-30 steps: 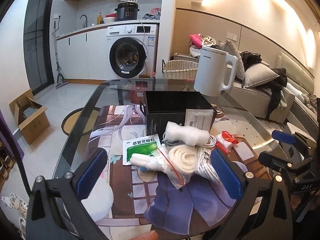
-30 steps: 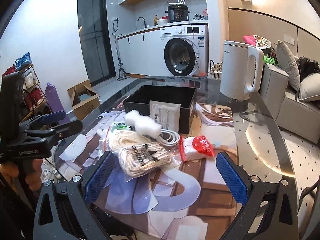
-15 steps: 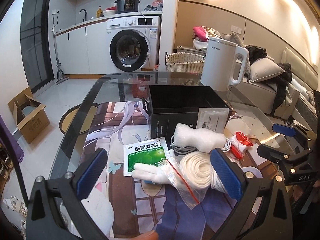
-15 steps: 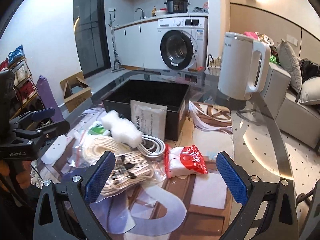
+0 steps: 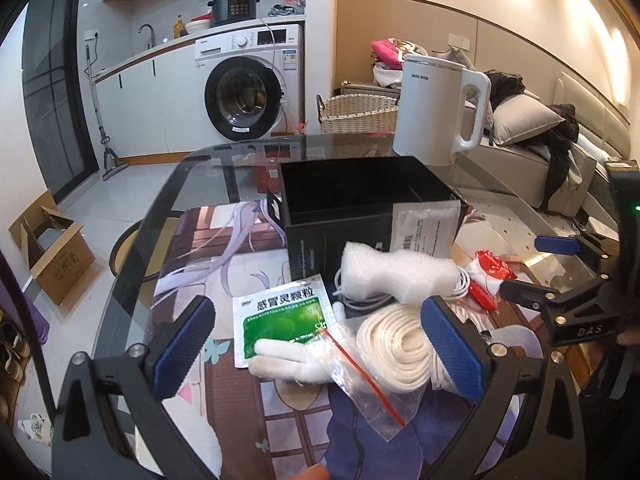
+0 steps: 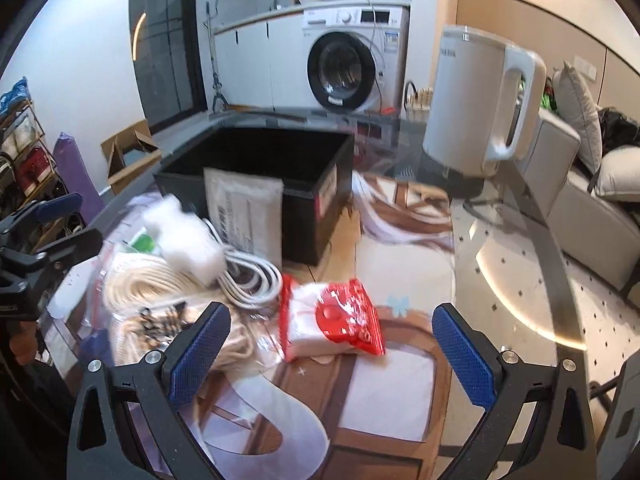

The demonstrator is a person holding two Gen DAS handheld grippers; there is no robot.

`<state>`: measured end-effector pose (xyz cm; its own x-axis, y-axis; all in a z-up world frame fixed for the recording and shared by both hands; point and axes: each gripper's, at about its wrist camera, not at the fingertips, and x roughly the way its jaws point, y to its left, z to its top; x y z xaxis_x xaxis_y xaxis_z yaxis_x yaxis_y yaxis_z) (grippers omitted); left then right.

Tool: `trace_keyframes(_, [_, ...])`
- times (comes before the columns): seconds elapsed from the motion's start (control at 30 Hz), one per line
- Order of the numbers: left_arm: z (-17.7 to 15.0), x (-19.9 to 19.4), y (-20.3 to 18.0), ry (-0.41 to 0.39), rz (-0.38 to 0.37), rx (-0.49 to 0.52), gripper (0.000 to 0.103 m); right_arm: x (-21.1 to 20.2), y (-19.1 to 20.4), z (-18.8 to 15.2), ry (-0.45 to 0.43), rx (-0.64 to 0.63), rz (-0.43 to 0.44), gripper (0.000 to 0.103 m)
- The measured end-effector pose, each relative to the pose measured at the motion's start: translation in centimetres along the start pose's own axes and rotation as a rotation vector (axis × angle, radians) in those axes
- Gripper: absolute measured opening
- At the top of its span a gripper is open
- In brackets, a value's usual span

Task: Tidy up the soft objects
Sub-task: 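Close the right gripper on the balloon glue packet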

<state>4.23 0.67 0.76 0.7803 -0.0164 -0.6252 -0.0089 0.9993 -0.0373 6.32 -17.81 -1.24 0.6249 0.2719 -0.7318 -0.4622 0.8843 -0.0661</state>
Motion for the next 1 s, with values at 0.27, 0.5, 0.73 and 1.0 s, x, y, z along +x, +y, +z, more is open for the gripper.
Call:
trace_keyframes(0.27, [-0.4,0.3,1.1,0.016,-0.016,-0.019,0.103,2.6,-0.8,-0.2,0.069,0.012,0.012,0.103])
trace_keyframes(0.5, [-0.8,0.5,1.4,0.041,-0.042,-0.017,0.103,4.5,-1.2,0.1,0.123,0.014,0.021,0.087])
trace_keyframes(0.73, [-1.1,0.9,1.3,0.067,-0.054,-0.002,0.103,5.4,-1.6,0.0,0.147,0.026,0.042,0.082])
trace_keyframes(1.0, [-1.2,1.3,1.4,0.083,-0.057,-0.009,0.103,5.6,-1.3,0.1,0.139,0.02,0.042,0.074])
